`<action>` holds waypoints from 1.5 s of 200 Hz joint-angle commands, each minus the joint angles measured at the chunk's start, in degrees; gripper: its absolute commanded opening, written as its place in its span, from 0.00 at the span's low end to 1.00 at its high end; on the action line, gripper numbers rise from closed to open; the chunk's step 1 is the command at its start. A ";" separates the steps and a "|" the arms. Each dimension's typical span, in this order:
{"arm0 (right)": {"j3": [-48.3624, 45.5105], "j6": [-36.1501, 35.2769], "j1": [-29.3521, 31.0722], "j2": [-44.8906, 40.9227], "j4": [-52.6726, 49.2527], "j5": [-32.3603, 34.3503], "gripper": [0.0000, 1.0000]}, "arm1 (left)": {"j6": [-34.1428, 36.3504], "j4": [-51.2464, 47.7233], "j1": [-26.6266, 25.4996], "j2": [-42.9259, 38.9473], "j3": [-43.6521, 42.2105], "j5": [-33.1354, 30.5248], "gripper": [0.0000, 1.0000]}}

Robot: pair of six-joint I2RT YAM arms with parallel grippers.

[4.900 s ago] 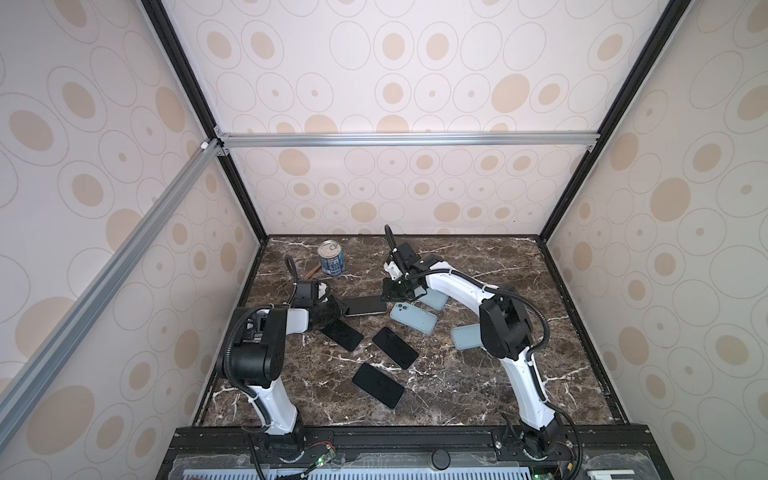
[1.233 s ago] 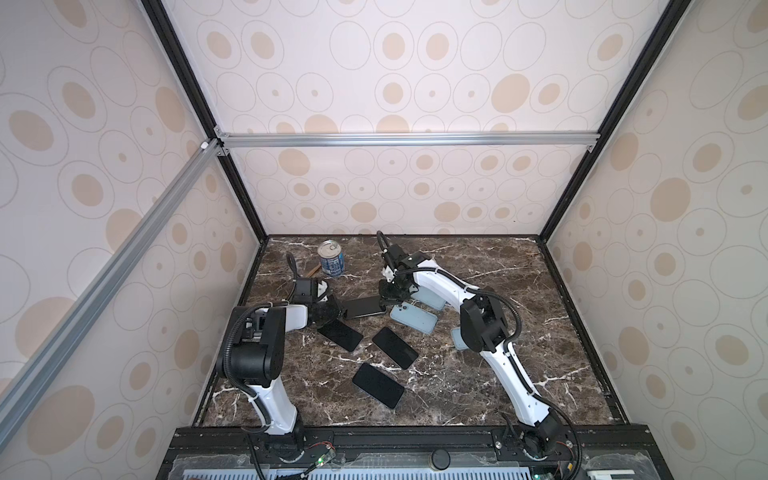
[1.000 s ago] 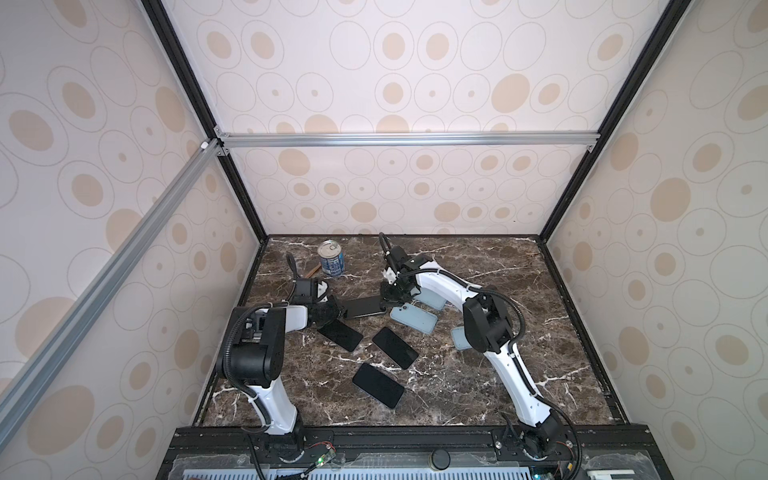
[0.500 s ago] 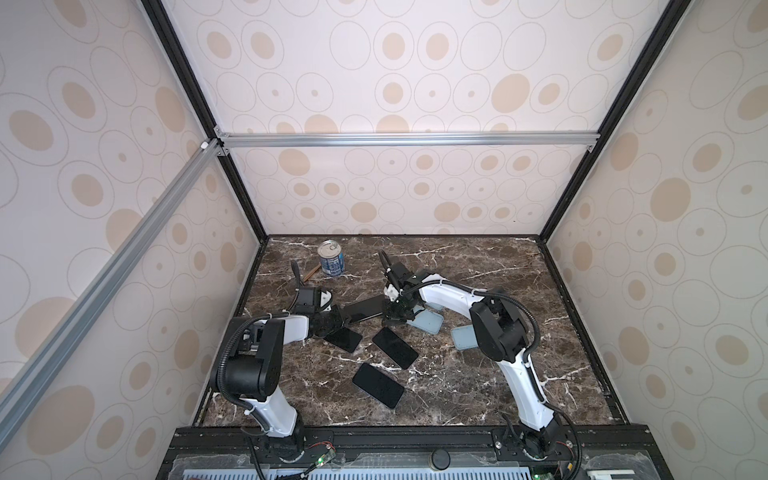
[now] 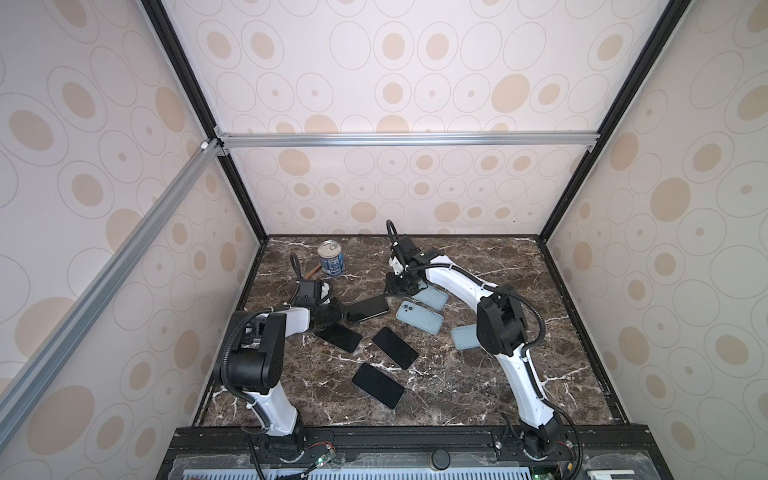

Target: Put the phone into the phone case

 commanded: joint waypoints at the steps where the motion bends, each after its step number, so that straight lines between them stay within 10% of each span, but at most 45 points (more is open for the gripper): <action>1: 2.70 -1.64 -0.19 4.78 -3.09 0.60 0.41 | 0.87 -1.99 0.24 2.55 1.38 -0.05 0.30; 141: -11.14 5.05 1.51 1.88 6.82 -15.56 0.29 | -1.73 0.93 0.02 1.72 -1.91 6.82 0.27; 300: -15.27 0.49 5.31 -3.78 -2.32 -2.18 0.24 | -0.20 0.54 -0.36 -3.02 -8.14 4.34 0.26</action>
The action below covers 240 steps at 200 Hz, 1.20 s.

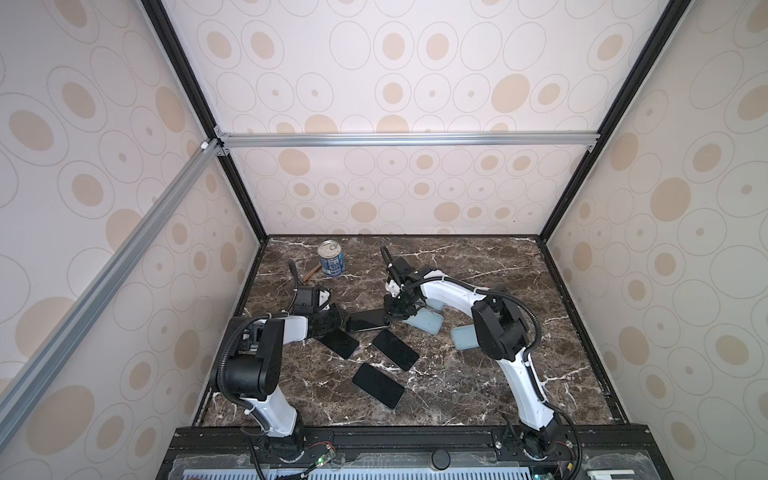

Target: Put the phone into the phone case

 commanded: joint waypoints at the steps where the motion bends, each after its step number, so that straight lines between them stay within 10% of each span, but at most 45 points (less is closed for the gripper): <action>1: 0.28 -1.69 1.17 0.55 -5.86 3.35 0.24 | 0.72 -4.13 -0.60 0.28 -1.46 -0.11 0.26; 240: -5.64 -0.76 4.28 10.59 -7.42 10.34 0.09 | 1.38 -4.88 -0.61 0.89 -1.20 -0.30 0.21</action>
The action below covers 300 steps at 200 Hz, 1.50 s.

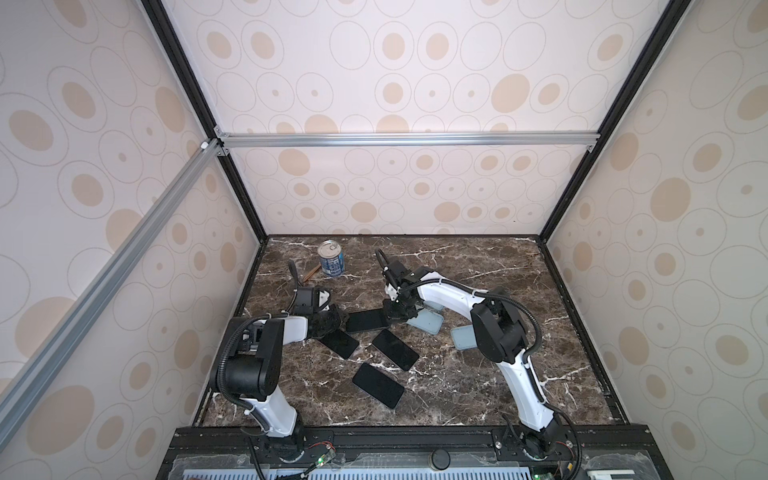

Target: Put the phone into the phone case

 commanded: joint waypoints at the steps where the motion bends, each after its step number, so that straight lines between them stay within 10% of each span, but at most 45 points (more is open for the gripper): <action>1: -5.21 0.18 2.36 10.14 -4.64 4.67 0.09 | 1.09 -4.44 -0.63 0.98 -0.99 0.08 0.21; 149: 27.72 -5.33 -1.33 9.25 -15.00 5.75 0.19 | 2.83 -6.06 -0.64 3.27 3.12 -0.69 0.22; 300: 28.02 -6.29 -1.63 14.40 -17.60 4.66 0.10 | 2.50 -5.84 -0.64 3.71 3.32 -0.53 0.22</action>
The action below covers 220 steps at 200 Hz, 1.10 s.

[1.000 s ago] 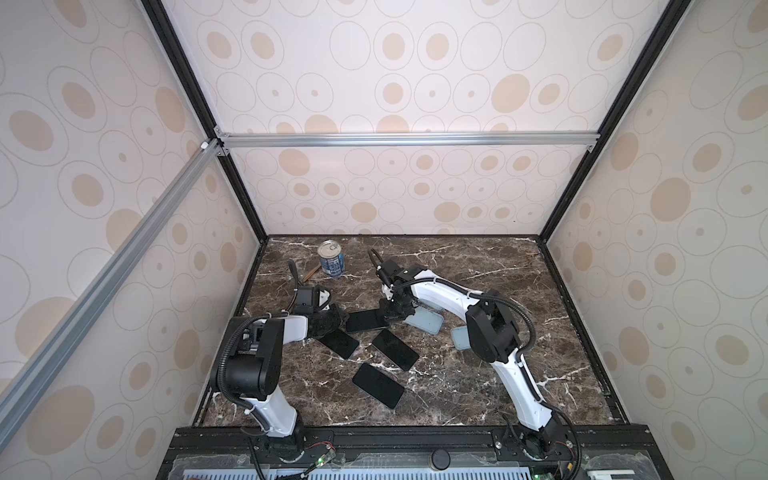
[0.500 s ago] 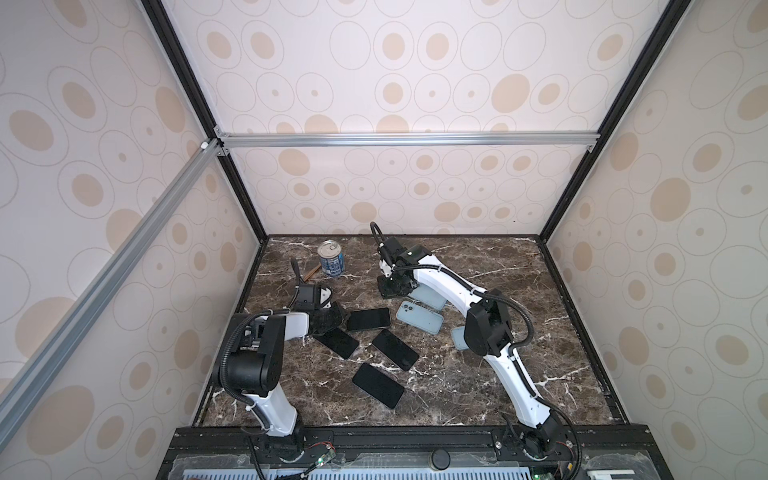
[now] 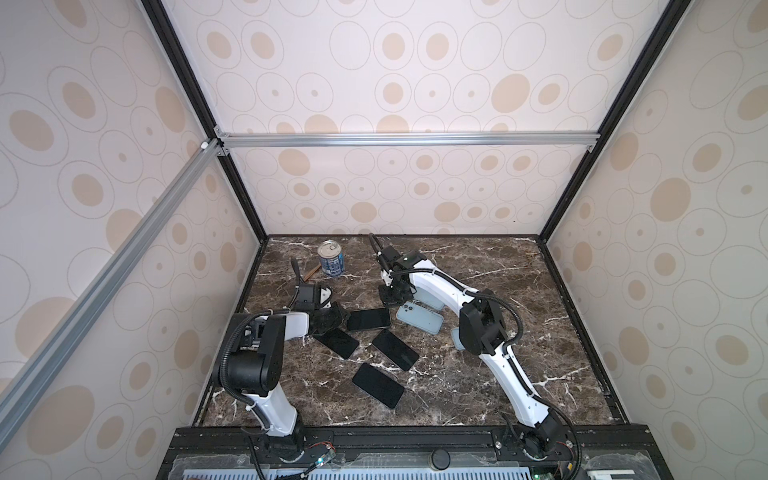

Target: Put the phone into the phone case

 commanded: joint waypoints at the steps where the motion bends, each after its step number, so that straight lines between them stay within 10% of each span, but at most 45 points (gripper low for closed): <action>1: -0.29 -0.68 0.25 1.70 -2.81 -0.32 0.10 | 1.10 -4.09 -0.37 1.89 0.49 -1.01 0.22; 220: -12.43 -0.72 4.84 6.93 -1.15 3.59 0.09 | 1.04 -4.36 -0.37 2.42 0.15 -1.36 0.22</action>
